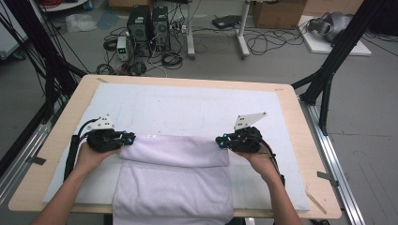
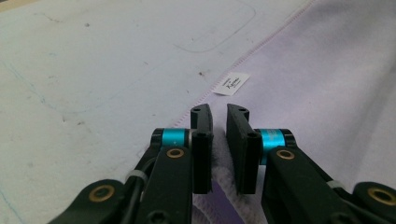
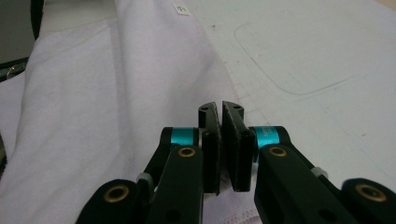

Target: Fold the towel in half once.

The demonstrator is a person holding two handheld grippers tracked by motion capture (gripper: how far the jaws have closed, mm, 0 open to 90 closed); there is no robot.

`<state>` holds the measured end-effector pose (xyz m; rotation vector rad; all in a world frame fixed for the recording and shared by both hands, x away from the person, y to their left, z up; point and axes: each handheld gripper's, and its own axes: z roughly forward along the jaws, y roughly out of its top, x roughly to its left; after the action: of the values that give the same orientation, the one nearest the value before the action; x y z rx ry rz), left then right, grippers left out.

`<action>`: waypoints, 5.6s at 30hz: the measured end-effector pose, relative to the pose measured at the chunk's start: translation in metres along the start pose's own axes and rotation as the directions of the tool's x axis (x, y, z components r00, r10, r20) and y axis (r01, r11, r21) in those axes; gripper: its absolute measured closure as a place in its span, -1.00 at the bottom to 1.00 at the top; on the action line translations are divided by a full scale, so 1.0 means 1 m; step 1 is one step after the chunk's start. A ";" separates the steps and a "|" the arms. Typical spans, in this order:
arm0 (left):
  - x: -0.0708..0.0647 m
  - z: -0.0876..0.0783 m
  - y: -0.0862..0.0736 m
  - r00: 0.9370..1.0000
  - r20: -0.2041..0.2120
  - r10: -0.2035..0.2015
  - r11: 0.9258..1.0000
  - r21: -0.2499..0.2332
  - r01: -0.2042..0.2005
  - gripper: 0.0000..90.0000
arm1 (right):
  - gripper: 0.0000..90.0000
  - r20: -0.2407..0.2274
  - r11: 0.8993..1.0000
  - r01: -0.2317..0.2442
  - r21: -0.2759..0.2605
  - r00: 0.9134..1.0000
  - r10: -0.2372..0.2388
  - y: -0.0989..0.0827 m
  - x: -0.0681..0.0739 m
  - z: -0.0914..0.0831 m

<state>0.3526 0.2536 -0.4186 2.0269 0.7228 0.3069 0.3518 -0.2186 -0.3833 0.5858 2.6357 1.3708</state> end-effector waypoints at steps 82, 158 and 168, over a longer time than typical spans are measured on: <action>-0.065 -0.055 -0.017 0.997 -0.010 0.079 0.997 -0.015 -0.079 0.40 | 0.58 -0.001 0.996 0.091 -0.027 0.996 -0.091 -0.021 0.067 -0.039; 0.015 0.015 0.017 0.999 -0.050 0.008 1.000 -0.001 -0.008 0.30 | 0.41 0.125 0.994 -0.071 0.087 0.990 0.060 -0.010 -0.037 0.013; 0.005 0.031 -0.009 0.999 0.025 0.026 0.994 0.103 -0.029 0.37 | 0.38 0.084 0.981 -0.090 0.174 0.994 0.076 -0.034 -0.032 0.042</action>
<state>0.3676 0.2385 -0.4429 2.1360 0.7097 0.2664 0.3827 -0.2167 -0.4377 0.7624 2.7167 1.1146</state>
